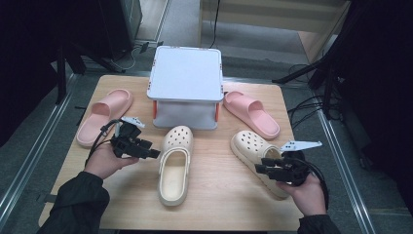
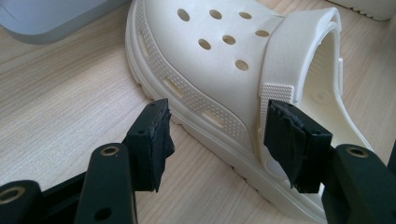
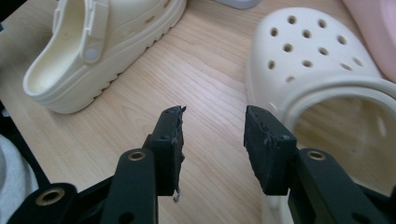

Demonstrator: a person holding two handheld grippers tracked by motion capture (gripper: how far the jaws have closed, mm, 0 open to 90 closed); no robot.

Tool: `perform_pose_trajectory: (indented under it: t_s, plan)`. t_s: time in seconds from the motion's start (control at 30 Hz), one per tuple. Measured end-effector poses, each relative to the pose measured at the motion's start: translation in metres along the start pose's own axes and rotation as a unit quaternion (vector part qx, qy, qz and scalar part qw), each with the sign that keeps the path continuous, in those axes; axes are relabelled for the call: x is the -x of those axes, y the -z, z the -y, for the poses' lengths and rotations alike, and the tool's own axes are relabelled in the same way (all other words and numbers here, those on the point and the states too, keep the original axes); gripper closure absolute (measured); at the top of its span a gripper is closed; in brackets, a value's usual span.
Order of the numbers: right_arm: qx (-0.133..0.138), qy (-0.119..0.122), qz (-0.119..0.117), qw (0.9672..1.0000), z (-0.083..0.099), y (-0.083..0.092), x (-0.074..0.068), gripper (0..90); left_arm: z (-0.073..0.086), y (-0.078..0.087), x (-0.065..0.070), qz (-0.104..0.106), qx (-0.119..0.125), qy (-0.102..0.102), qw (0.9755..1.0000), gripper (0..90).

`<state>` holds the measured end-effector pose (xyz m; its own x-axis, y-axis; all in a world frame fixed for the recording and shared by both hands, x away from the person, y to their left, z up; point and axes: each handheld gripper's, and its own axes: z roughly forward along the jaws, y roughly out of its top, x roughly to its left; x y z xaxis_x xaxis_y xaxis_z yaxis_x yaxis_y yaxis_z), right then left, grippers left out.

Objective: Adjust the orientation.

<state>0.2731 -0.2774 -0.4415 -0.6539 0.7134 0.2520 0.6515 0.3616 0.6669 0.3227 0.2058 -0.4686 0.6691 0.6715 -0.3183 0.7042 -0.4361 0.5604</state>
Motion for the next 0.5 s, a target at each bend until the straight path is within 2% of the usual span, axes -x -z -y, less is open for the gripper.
perform_pose_trajectory:
  t_s: [0.07,0.13,0.33,0.5]
  plan:
    - [-0.001,-0.005,0.003,1.0,0.003,0.0,0.005,57.0,0.0,0.0,0.001,-0.007,0.004,-0.004,1.0,41.0]
    - [-0.001,0.002,0.007,1.0,0.006,-0.003,0.01,56.7,-0.001,0.001,0.002,-0.01,0.011,-0.004,0.9999,41.5]
    - [-0.016,-0.005,0.029,0.9994,0.009,-0.007,0.021,56.8,0.0,0.003,0.0,-0.008,0.013,-0.003,0.9999,41.5]
    - [-0.02,-0.014,0.025,0.9994,0.008,-0.015,0.027,57.6,0.001,0.003,0.001,-0.006,0.016,-0.001,0.9999,41.5]
